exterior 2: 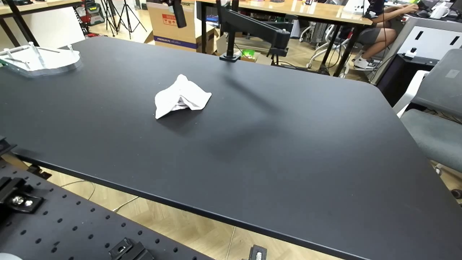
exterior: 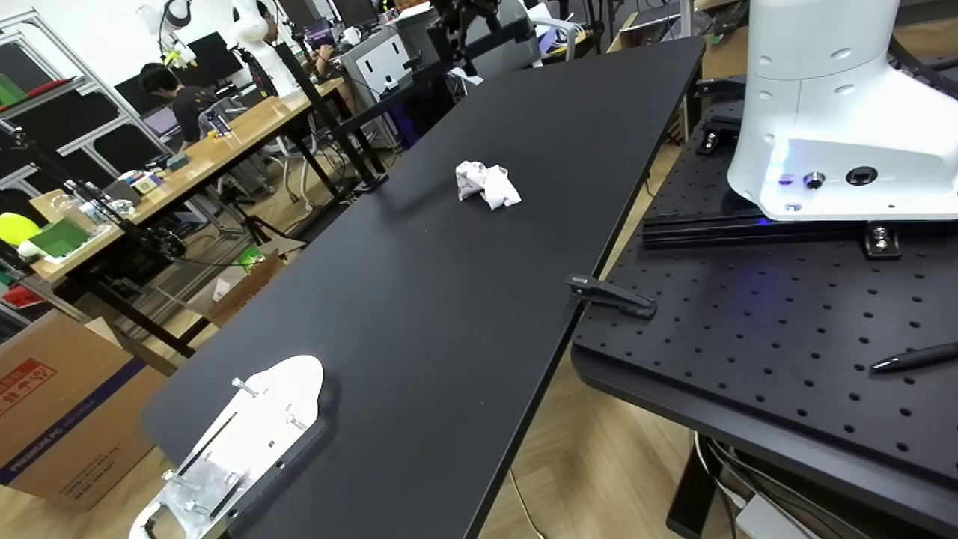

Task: Put the cloth on the stand then put it back on the table

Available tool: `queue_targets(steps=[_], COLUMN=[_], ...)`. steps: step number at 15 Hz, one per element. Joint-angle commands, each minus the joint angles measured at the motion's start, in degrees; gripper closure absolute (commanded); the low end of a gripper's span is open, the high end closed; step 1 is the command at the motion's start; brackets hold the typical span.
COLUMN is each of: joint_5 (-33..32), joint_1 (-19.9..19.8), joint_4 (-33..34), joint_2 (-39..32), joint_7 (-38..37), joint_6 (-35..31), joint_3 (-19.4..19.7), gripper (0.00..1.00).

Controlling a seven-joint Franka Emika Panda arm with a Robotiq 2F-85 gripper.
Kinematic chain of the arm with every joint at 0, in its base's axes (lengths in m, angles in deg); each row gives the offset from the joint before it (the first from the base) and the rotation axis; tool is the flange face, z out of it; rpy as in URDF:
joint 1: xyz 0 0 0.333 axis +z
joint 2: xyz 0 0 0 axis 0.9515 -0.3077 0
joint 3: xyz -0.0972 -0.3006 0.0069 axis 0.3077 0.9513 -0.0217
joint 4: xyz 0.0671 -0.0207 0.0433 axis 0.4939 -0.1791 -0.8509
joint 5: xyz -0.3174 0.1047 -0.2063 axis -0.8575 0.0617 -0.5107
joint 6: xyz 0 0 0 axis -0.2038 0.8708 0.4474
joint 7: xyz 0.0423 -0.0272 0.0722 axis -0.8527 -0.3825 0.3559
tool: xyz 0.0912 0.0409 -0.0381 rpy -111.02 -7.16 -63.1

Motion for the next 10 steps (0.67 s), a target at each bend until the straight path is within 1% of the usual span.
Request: queue_targets(steps=[1, 2, 3, 4, 6, 7, 10], joint_5=[0.8, -0.3, -2.2, -0.1, -0.5, -2.1, -3.1], joint_1=[2.1, 2.4, 2.4, 2.8, 3.2, 2.8, 2.9], joint_4=[-2.1, -2.9, -3.3, -2.4, -3.0, -3.0, -2.2], joint_2=[-3.3, -4.3, -4.7, -4.0, -5.3, -5.3, -8.2], joint_7=[-10.3, -12.5, -13.3, -9.1, -10.5, -11.2, -11.3], joint_6=[-9.6, -11.8, -12.3, -10.5, -11.9, -11.9, -12.7], joint_3=[-1.7, -2.1, -2.1, -1.4, -1.4, -1.1, -0.9], gripper=[0.0, 0.0, 0.0, 0.0, 0.0, 0.0, 0.0])
